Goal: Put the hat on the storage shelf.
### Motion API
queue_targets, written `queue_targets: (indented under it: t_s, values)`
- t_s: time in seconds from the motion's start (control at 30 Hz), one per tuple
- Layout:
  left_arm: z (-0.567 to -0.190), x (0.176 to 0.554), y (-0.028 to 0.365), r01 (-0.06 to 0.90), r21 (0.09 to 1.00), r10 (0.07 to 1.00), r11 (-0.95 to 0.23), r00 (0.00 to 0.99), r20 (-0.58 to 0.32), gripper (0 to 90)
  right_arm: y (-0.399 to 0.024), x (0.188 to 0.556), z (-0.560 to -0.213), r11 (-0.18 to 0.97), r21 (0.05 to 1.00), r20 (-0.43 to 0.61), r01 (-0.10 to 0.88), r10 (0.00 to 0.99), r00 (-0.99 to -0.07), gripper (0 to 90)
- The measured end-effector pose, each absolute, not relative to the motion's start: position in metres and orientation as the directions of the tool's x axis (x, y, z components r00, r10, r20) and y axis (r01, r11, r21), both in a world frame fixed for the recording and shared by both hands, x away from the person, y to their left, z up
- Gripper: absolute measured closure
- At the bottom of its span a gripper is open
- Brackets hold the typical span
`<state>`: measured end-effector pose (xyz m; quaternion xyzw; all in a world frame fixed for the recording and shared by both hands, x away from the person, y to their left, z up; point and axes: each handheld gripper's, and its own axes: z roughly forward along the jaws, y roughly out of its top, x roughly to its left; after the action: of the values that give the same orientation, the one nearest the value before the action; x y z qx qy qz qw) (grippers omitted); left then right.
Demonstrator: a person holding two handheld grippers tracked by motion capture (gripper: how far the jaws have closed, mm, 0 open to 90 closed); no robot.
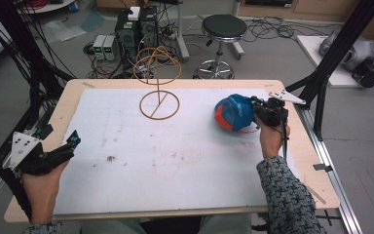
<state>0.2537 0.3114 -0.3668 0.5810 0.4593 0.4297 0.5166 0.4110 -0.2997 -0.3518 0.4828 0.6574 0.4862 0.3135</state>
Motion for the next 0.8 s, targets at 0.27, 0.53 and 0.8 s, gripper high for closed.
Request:
queue_targets:
  t_s: [0.27,0.53,0.8]
  values:
    - [-0.365,0.252,0.314,0.080,0.996,0.978,-0.035,0.208,0.017,19.5,-0.288,0.415,-0.327,0.066,0.953,0.042,0.296,0.938,-0.344,88.3]
    - [-0.361,0.250,0.317,0.065,0.998,0.978,-0.023,0.207,0.009,19.5,-0.274,0.423,-0.302,0.080,0.962,0.019,0.263,0.934,-0.356,88.4]
    - [-0.359,0.248,0.321,0.056,0.998,0.979,-0.011,0.202,-0.001,19.5,-0.260,0.429,-0.280,0.084,0.969,0.008,0.231,0.928,-0.372,88.3]
